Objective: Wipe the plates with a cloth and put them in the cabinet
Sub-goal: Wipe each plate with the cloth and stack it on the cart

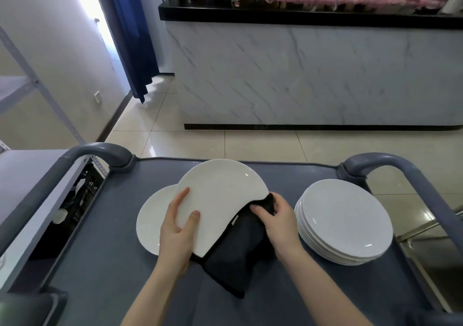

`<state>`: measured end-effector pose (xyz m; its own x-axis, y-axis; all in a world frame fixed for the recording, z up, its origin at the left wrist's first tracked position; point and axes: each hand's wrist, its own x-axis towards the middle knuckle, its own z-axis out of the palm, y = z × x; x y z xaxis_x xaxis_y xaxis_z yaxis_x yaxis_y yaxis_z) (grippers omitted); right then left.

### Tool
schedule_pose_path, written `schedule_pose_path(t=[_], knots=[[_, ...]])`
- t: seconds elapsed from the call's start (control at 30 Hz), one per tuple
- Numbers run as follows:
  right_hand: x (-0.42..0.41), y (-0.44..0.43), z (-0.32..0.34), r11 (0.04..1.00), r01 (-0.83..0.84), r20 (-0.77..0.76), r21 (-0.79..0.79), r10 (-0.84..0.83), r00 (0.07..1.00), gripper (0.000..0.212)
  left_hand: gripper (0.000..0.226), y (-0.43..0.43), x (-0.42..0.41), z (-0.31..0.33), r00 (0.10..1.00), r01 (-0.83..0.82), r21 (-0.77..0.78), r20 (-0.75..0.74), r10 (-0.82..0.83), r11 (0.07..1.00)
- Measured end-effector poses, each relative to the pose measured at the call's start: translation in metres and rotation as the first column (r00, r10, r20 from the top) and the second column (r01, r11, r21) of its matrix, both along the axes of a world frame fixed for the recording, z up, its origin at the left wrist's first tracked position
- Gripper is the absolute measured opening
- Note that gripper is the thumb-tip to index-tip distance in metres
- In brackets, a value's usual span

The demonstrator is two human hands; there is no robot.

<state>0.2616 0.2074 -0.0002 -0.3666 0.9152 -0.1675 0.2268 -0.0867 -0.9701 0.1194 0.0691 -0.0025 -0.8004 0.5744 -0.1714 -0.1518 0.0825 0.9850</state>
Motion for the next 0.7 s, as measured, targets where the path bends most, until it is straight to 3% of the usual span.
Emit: schedule_pose_path(t=[0.1, 0.2, 0.27, 0.4, 0.53, 0.7], knots=[[-0.005, 0.021, 0.015, 0.996, -0.059, 0.039, 0.061, 0.056, 0.998, 0.009, 0.050, -0.004, -0.008, 0.003, 0.987, 0.108, -0.048, -0.116, -0.113, 0.993], [-0.009, 0.042, 0.030, 0.960, -0.242, 0.081, 0.142, 0.233, 0.969, 0.018, 0.051, -0.006, -0.012, 0.008, 0.942, 0.260, -0.099, -0.192, -0.275, 0.960], [-0.011, 0.047, 0.034, 0.933, -0.326, 0.101, 0.154, 0.314, 0.944, 0.026, 0.051, -0.004, -0.012, 0.009, 0.938, 0.265, -0.096, -0.206, -0.280, 0.959], [-0.008, 0.035, 0.023, 0.987, -0.163, -0.057, -0.010, 0.162, 0.985, 0.039, 0.052, -0.001, -0.010, 0.006, 0.975, 0.158, -0.044, -0.153, -0.163, 0.987], [0.004, 0.012, 0.003, 0.983, -0.020, -0.202, -0.184, -0.018, 0.979, 0.022, 0.054, 0.000, -0.006, 0.002, 0.994, 0.024, -0.013, -0.103, -0.025, 1.000], [0.005, -0.028, -0.018, 0.966, 0.059, -0.222, -0.253, -0.117, 0.968, 0.020, 0.051, 0.012, 0.004, 0.000, 0.983, -0.182, -0.009, 0.033, 0.182, 0.983]])
